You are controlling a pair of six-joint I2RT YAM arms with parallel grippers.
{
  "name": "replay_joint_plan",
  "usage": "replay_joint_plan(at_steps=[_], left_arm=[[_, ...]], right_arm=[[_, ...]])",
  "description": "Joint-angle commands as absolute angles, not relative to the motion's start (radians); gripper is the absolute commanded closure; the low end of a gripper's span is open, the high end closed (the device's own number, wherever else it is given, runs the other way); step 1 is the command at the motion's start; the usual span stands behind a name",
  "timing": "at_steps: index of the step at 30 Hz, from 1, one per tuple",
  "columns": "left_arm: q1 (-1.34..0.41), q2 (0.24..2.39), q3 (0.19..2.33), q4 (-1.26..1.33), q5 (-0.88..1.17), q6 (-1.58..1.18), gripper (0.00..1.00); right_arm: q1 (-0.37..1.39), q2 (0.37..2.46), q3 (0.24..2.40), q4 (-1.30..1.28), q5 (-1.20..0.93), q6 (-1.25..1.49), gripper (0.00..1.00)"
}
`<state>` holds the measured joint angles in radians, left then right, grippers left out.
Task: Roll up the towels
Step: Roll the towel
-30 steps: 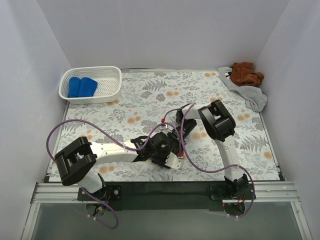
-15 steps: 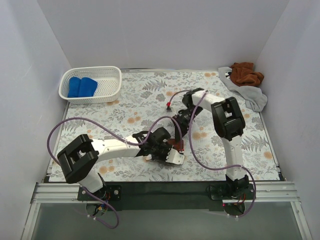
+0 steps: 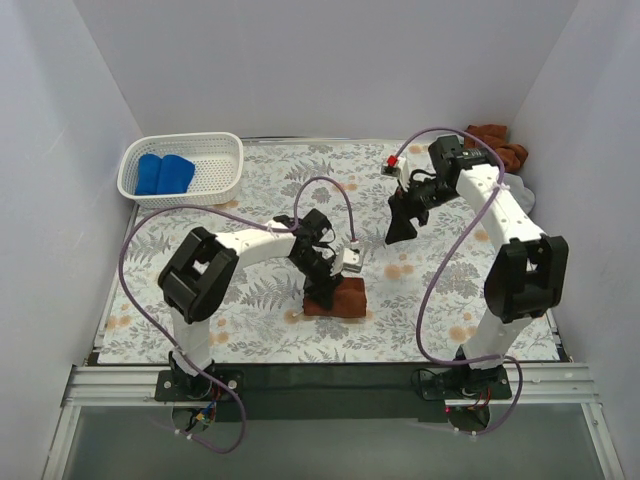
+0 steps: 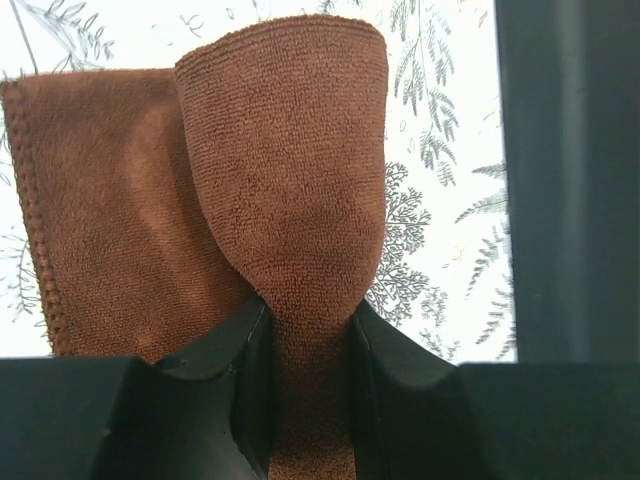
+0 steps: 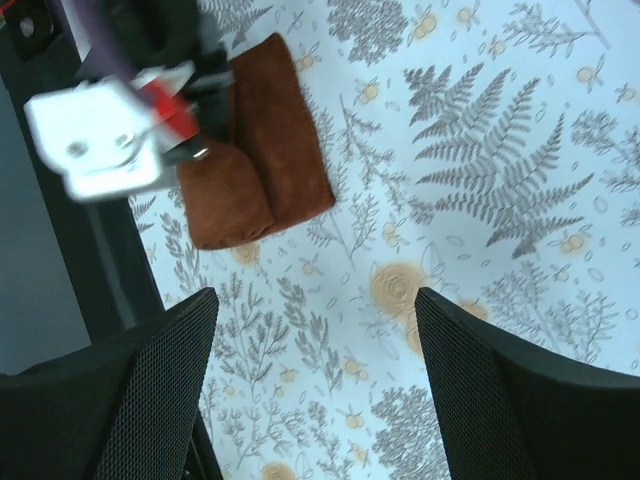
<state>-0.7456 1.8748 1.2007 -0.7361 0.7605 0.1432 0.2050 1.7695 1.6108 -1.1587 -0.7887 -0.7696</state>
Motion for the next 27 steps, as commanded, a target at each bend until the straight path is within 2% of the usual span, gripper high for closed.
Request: replay_joint_plan(at_steps=[1,4,11,17,22,27], left_arm=[[-0.687,1.979,1.273,-0.932,0.867,0.153,0.97],[-0.65,2.06,1.321,-0.982,0.902,0.173,0.96],[-0.595,2.177,1.411,-1.043,0.931,0.201,0.94],[-0.591,2.269,1.489,-1.101,0.945,0.207,0.92],[-0.589,2.319,1.535,-1.124,0.957,0.212,0.91],[-0.583,2.359,1.568,-1.132,0.972,0.206,0.85]], right_arm=[[0.213,1.654,1.508,-1.129,-0.74,-0.796,0.29],[0.213,1.576,1.439,-1.086,-0.726,-0.796,0.31],[0.297,1.482,1.257,-0.964,-0.658,-0.741,0.43],[0.524,1.424,1.154,-0.747,-0.479,-0.658,0.48],[0.716,1.422,1.079,-0.577,-0.347,-0.637,0.47],[0.846,1.489,1.057,-0.503,-0.287,-0.652,0.37]])
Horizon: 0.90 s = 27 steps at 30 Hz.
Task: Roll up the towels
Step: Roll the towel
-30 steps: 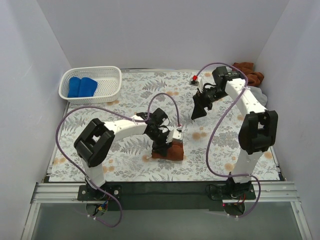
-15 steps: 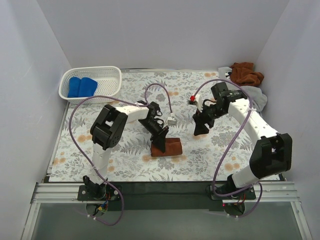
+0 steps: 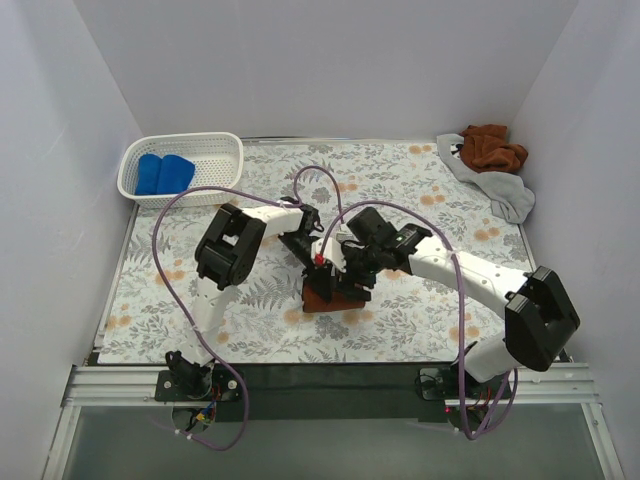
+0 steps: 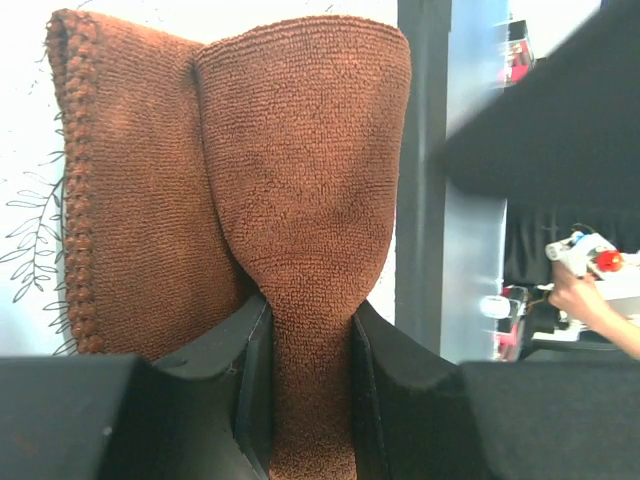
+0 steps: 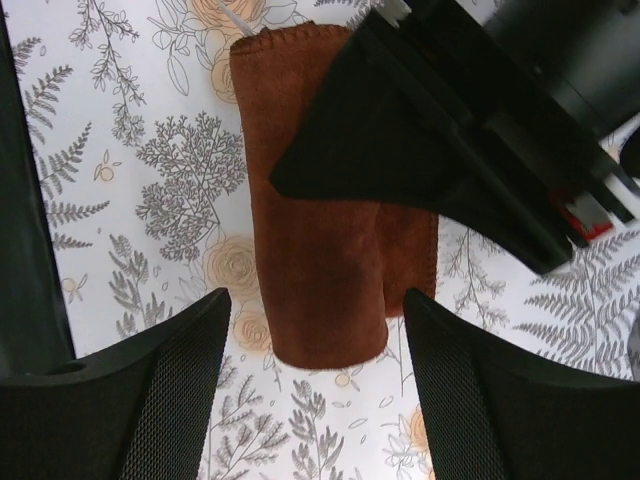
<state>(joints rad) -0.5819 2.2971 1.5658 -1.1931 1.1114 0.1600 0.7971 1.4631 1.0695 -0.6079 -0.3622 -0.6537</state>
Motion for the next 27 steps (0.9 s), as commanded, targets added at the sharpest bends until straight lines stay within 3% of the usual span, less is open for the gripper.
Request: replay_joint_plan(at_steps=[1,10,19,23,25,27], left_arm=[[-0.58,2.364,1.58,-1.135,0.974,0.207,0.85],[-0.566,2.407,1.611,-1.166,0.994,0.232,0.82],[-0.563,2.411,1.609,-1.186,0.996,0.259,0.79],[-0.549,2.389,1.605,-1.18,1.002,0.27,0.62],[-0.531,2.329,1.566,-1.119,0.999,0.233,0.59],[-0.516,2.278,1.54,-1.072,0.985,0.197,0.53]], right_arm=[[0.863,1.496,1.039,-0.491,-0.279,-0.658,0.36],[0.976,1.542,0.9,-0.311,-0.135,-0.689,0.37],[0.974,1.609,0.848,-0.253,-0.087,-0.699,0.47],[0.973,1.615,0.815,-0.259,-0.101,-0.71,0.79],[0.971,1.606,0.805,-0.27,-0.135,-0.709,0.94],[0.96,1.597,0.799,-0.293,-0.188,-0.704,0.99]])
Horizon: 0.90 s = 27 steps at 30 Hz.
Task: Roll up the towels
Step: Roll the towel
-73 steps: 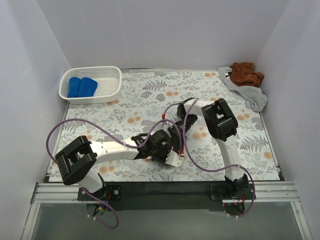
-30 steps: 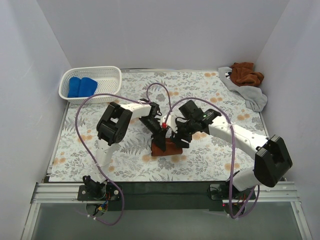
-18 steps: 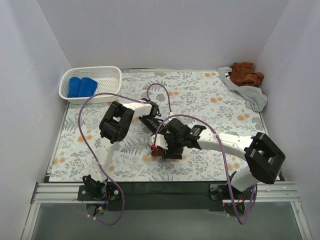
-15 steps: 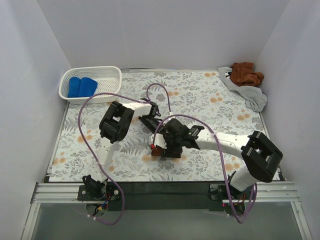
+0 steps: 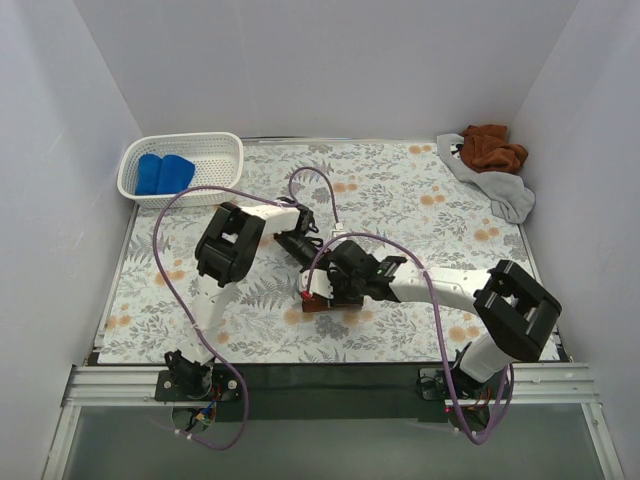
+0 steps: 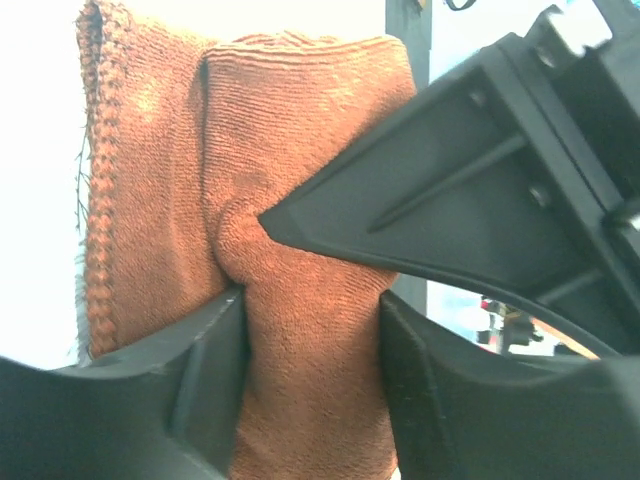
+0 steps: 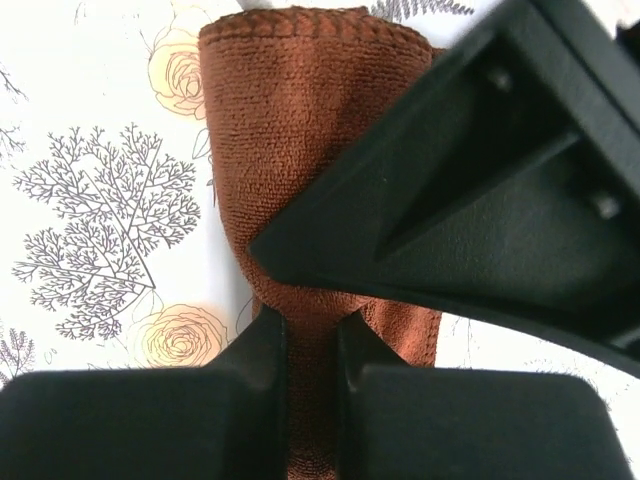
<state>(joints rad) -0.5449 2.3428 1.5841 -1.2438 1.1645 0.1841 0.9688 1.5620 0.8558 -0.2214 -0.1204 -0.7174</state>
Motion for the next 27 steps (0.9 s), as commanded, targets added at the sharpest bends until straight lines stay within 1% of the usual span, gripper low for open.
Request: replay_joint_plan(at_steps=[1,2,3,4,11,13,14,18,21,22,24,25,27], left_arm=[[-0.508,2.231,1.526,-1.054,0.977,0.184,0.51],[-0.488,2.203,1.502,-1.017,0.968,0.173,0.51],[-0.477,2.18,1.491,-1.003,0.959,0.166,0.46],[-0.468,2.136,1.483,-0.996,0.944,0.161,0.45],[-0.298,1.953,1.427,-0.93,0.853,0.12,0.43],[-0.253,1.904,1.376,-0.884,0.828,0.107,0.43],[-0.239,1.847,1.353,-0.862,0.801,0.085,0.41],[-0.218,1.679,1.214,-0.76,0.73,0.069,0.4],[-0.242,1.53,1.12,-0.674,0.68,0.105,0.37],[-0.282,1.46,1.068,-0.643,0.657,0.126,0.37],[-0.348,1.399,1.016,-0.612,0.582,0.197,0.36],[-0.427,1.373,0.99,-0.583,0.559,0.227,0.36],[-0.512,1.315,0.915,-0.551,0.508,0.267,0.36]], right_arm=[[0.954,1.594,0.799,-0.304,-0.204,-0.704,0.99],[0.95,1.595,0.805,-0.327,-0.221,-0.703,0.99],[0.937,1.601,0.81,-0.339,-0.253,-0.703,0.99],[0.927,1.606,0.814,-0.353,-0.273,-0.7,0.99],[0.812,1.678,0.913,-0.509,-0.474,-0.693,0.99],[0.763,1.727,0.972,-0.557,-0.558,-0.692,0.99],[0.747,1.744,0.992,-0.601,-0.584,-0.695,0.99],[0.675,1.866,1.09,-0.699,-0.73,-0.701,0.99],[0.629,1.954,1.16,-0.759,-0.831,-0.698,0.99],[0.618,1.979,1.178,-0.797,-0.859,-0.701,0.99],[0.583,2.053,1.241,-0.843,-0.941,-0.724,0.99],[0.574,2.08,1.267,-0.873,-0.963,-0.736,0.99],[0.548,2.146,1.317,-0.936,-1.017,-0.75,0.99]])
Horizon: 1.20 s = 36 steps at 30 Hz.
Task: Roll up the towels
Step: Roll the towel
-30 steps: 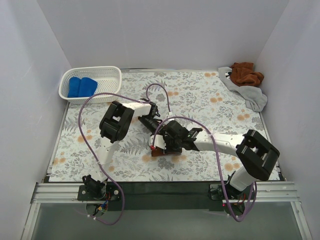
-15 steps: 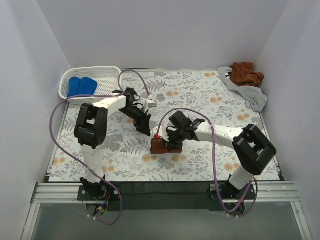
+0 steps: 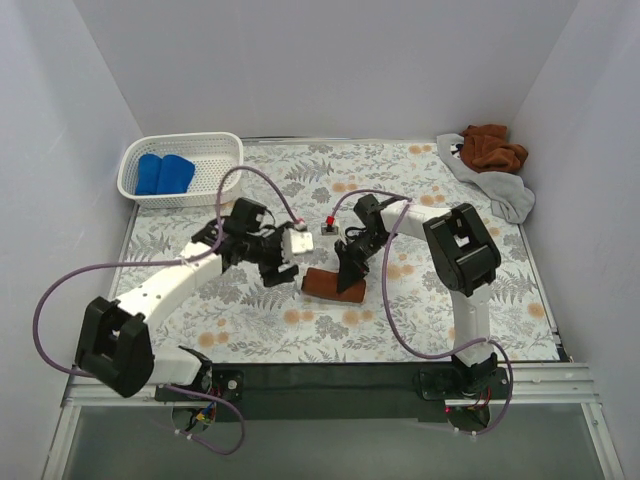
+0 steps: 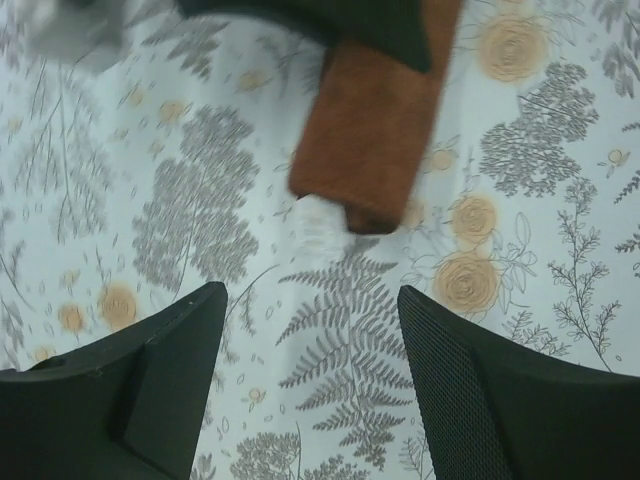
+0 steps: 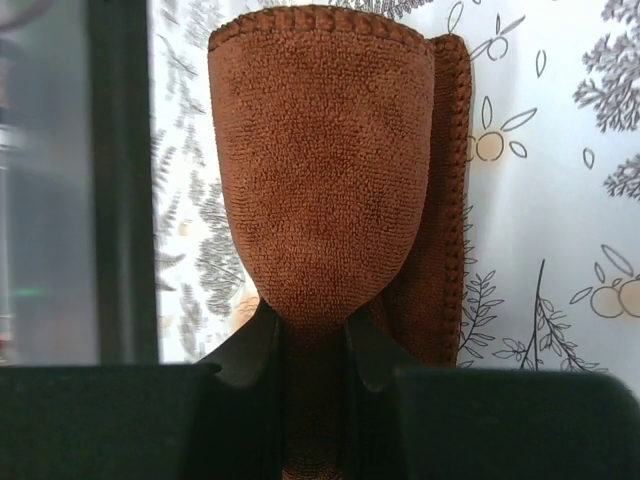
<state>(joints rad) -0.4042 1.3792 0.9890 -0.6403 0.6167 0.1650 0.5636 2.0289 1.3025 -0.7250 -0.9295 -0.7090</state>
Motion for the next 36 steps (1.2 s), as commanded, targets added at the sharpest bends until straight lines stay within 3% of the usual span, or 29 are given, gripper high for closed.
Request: replay_joint_plan(at_steps=[1,10,27,31,33,34,36], left_arm=[[-0.59,1.289,0.893,-0.502,0.459,0.293,0.35],[-0.9,1.319,0.715,-0.184,0.242,0.411,0.34],[-0.979,1.529,0.655,-0.006,0.236,0.44,0.36],[-0.989,1.569,0.657,-0.012,0.256,0.442,0.46],[-0.989,1.581,0.675,-0.041,0.273,0.439,0.58],[-0.991,1.595,0.686,-0.087,0.279,0.433,0.63],[-0.989,1.608,0.706,-0.142,0.298,0.416,0.72]], right_arm=[[0.542,2.163,1.331,-0.963,-1.028,-0.762,0.99],[0.523,2.335,1.449,-1.144,-1.152,-0.864,0.99],[0.525,2.46,1.467,-1.316,-1.295,-1.045,0.99],[0.525,2.459,1.459,-1.316,-1.304,-1.048,0.99],[0.525,2.451,1.462,-1.313,-1.295,-1.035,0.99],[0.523,2.45,1.469,-1.315,-1.286,-1.028,0.87],[0.511,2.435,1.479,-1.315,-1.253,-1.006,0.74]])
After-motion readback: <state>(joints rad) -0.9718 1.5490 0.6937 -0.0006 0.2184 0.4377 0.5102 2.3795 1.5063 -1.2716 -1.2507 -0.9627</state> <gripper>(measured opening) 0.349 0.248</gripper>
